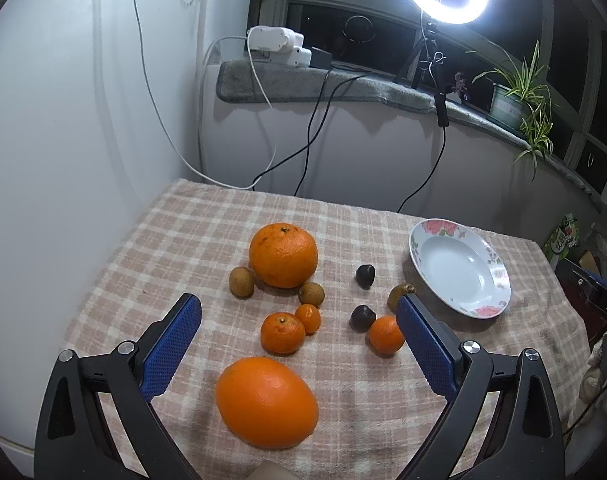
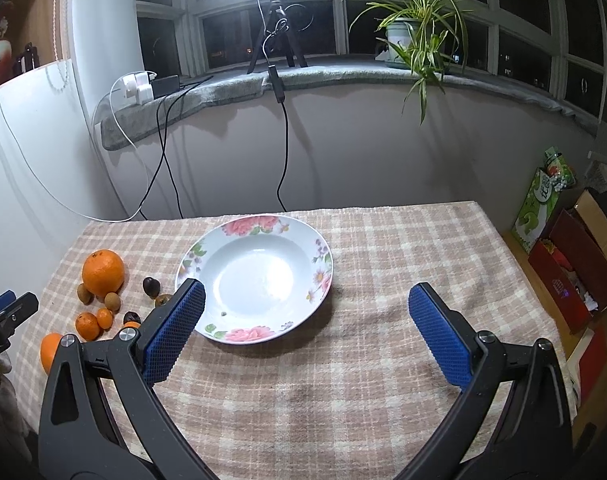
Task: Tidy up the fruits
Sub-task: 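Move the right gripper to the large orange and close on it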
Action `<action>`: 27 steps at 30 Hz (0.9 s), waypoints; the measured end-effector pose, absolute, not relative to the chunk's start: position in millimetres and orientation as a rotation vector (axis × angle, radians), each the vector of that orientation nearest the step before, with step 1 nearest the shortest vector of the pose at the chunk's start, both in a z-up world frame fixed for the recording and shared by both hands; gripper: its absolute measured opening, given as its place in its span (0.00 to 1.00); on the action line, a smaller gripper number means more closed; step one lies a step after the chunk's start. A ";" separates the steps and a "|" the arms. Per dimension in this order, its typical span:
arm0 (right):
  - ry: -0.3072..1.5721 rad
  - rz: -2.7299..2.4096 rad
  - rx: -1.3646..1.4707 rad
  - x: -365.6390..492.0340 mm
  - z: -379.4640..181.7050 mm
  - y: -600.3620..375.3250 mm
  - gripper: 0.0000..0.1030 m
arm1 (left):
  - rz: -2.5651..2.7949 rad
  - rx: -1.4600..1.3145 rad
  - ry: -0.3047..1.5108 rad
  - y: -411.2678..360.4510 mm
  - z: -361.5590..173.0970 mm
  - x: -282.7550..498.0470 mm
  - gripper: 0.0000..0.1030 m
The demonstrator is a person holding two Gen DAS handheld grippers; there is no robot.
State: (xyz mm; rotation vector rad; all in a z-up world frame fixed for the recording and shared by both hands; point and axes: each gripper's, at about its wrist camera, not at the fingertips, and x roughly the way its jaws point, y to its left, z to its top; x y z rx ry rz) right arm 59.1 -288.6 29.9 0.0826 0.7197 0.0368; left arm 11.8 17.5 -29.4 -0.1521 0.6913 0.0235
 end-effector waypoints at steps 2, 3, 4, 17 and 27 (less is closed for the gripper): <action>0.725 0.040 0.084 61.4 28.5 -288.8 1.00 | 0.022 -0.153 0.697 18.0 -31.0 12.6 0.95; 0.727 0.041 0.084 62.6 27.9 -288.7 1.00 | 0.020 -0.152 0.699 17.8 -31.4 12.5 0.95; 0.729 0.044 0.084 63.7 27.0 -288.4 1.00 | 0.018 -0.153 0.702 18.1 -31.8 12.3 0.95; 0.781 0.221 0.088 71.9 11.5 -258.6 1.00 | 0.009 -0.214 0.757 39.9 -45.7 -1.9 0.90; 0.861 0.478 0.086 70.2 -2.0 -202.0 1.00 | -0.039 -0.317 0.836 55.9 -70.7 -15.5 0.79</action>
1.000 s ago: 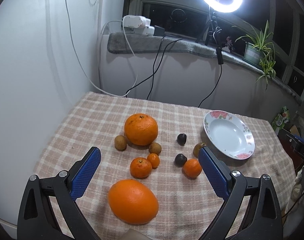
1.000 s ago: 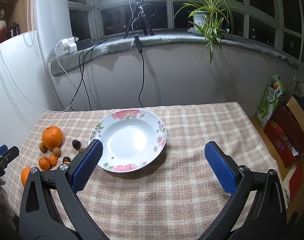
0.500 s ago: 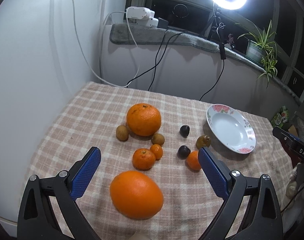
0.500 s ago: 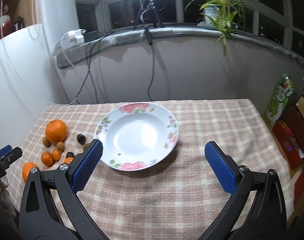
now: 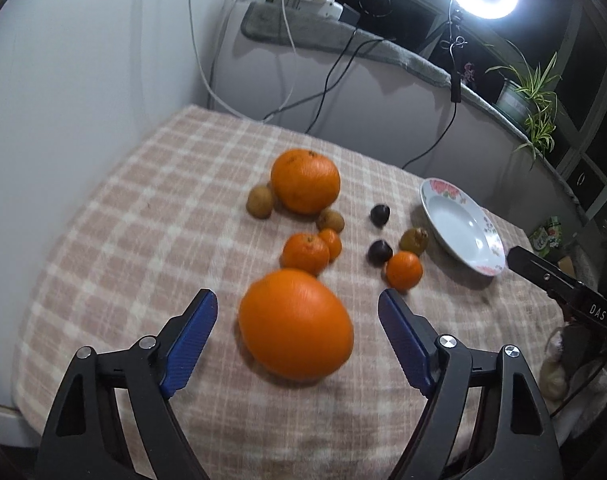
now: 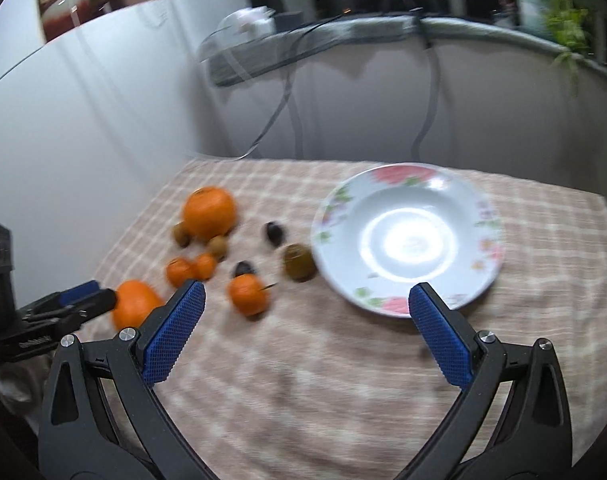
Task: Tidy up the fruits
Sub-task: 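Move the right gripper to the large orange and close on it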
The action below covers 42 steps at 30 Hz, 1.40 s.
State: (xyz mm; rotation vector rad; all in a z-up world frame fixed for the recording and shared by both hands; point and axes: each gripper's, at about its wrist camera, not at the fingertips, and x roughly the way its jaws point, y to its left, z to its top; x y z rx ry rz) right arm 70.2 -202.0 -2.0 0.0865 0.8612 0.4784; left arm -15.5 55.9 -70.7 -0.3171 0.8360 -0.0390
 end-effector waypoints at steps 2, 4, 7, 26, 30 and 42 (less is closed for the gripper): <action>0.882 0.530 0.085 68.8 -5.6 -189.3 1.00 | -0.041 -0.328 0.847 56.9 -75.1 -18.3 0.79; 0.908 0.584 0.093 67.8 -8.9 -176.5 1.00 | -0.042 -0.334 0.855 58.2 -78.4 -20.5 0.78; 0.951 0.665 0.108 67.1 -12.7 -159.3 1.00 | -0.041 -0.348 0.865 61.1 -82.4 -23.6 0.78; 1.164 0.947 0.062 78.1 -37.1 -60.1 1.00 | -0.086 -0.328 0.897 48.4 -97.3 -22.4 0.78; 1.213 0.973 0.088 82.7 -48.3 -50.2 1.00 | -0.091 -0.342 0.901 49.1 -100.2 -19.7 0.78; 1.269 1.028 0.084 83.6 -60.9 -35.0 0.85 | -0.092 -0.362 0.914 51.0 -105.5 -13.2 0.69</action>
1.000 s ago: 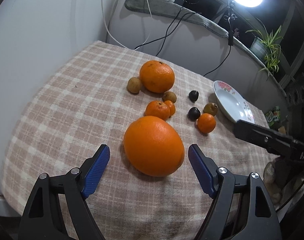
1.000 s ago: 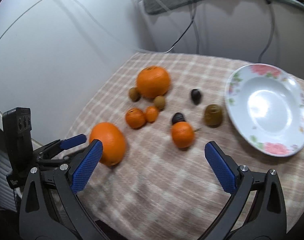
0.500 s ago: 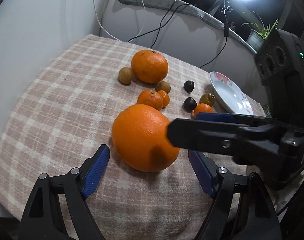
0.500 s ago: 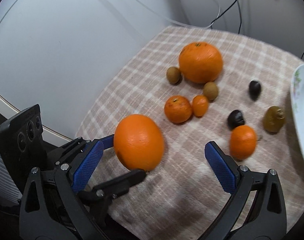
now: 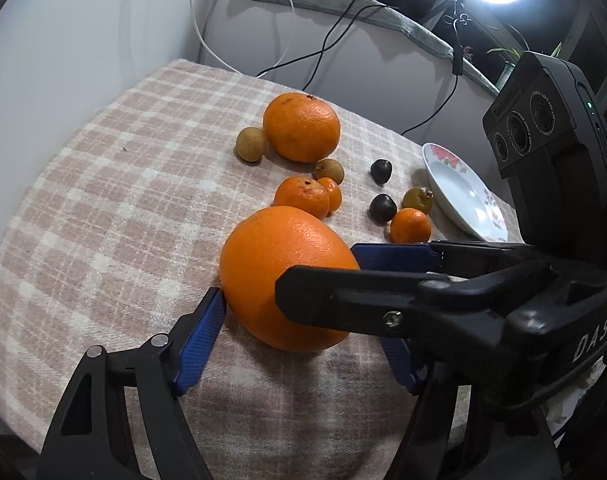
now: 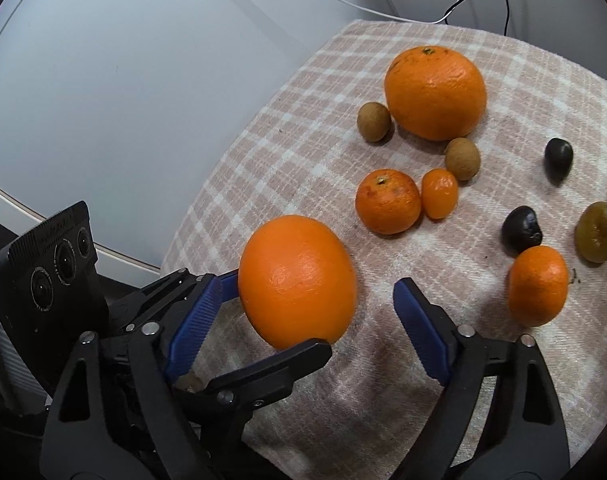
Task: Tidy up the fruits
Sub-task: 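Move the right gripper to the large orange and close on it, then carry the large orange with the right gripper and release it onto the plate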
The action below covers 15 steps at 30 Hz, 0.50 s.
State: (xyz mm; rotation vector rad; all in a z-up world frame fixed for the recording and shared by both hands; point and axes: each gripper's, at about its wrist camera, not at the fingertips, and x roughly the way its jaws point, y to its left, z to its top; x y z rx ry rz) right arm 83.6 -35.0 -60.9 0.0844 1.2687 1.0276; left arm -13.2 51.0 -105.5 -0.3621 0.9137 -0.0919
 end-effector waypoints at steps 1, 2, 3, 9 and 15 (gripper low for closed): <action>1.272 1.030 0.082 82.9 -60.9 -34.9 0.84 | -0.093 -0.365 0.916 51.7 -106.4 -13.0 0.69; 1.275 1.034 0.080 82.3 -61.2 -34.4 0.80 | -0.096 -0.371 0.916 52.4 -107.1 -12.8 0.69; 1.280 1.038 0.077 81.8 -62.2 -33.3 0.77 | -0.096 -0.372 0.916 52.7 -107.3 -12.9 0.70; 1.293 1.044 0.064 77.4 -65.4 -27.1 0.67 | -0.091 -0.372 0.915 52.2 -106.8 -12.4 0.69; 1.286 1.034 0.086 78.8 -59.8 -35.7 0.67 | -0.102 -0.358 0.902 46.5 -100.1 -12.0 0.69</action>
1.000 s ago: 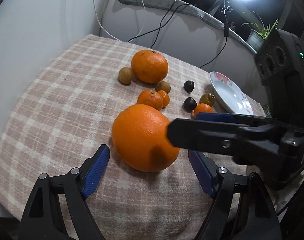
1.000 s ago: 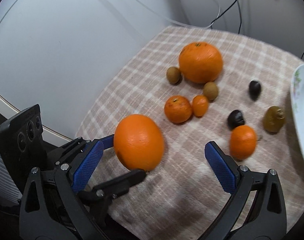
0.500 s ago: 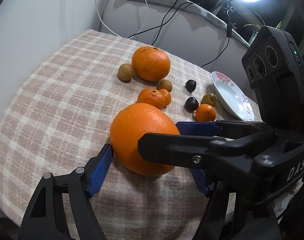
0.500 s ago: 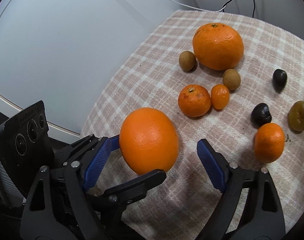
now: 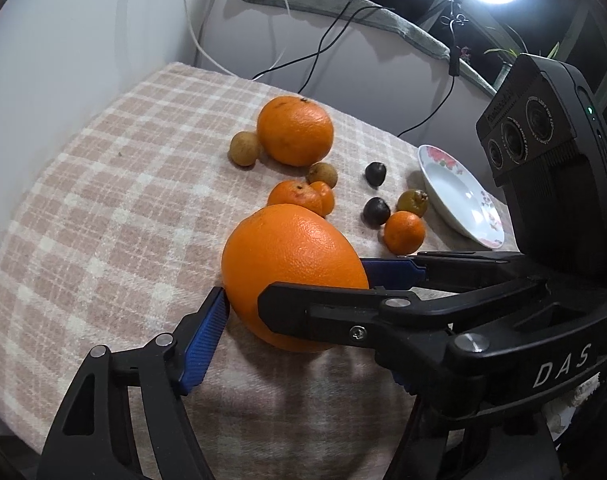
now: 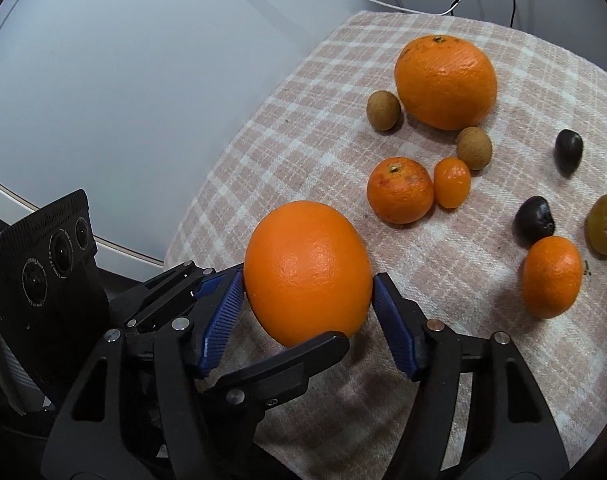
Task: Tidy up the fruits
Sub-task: 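Carry the large orange with the right gripper and release it onto the plate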
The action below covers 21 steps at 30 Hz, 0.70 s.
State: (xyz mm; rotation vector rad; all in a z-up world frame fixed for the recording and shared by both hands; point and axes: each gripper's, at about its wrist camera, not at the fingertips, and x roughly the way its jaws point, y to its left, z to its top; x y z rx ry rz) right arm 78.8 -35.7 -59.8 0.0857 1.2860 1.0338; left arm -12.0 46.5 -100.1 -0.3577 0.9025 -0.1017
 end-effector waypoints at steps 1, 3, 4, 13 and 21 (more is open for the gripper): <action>1.282 1.030 0.090 79.9 -58.0 -38.1 0.67 | -0.105 -0.354 0.898 44.8 -98.3 -11.4 0.69; 1.270 1.023 0.095 80.7 -54.0 -43.4 0.67 | -0.116 -0.343 0.888 40.1 -93.8 -9.2 0.69; 1.265 1.019 0.099 81.5 -51.8 -46.5 0.67 | -0.120 -0.339 0.885 38.5 -92.2 -8.5 0.69; 1.207 0.969 0.134 89.3 -28.6 -83.3 0.67 | -0.182 -0.290 0.842 8.8 -71.1 7.3 0.69; 1.160 0.905 0.164 107.1 -10.5 -126.1 0.67 | -0.252 -0.243 0.818 -26.9 -57.6 30.3 0.69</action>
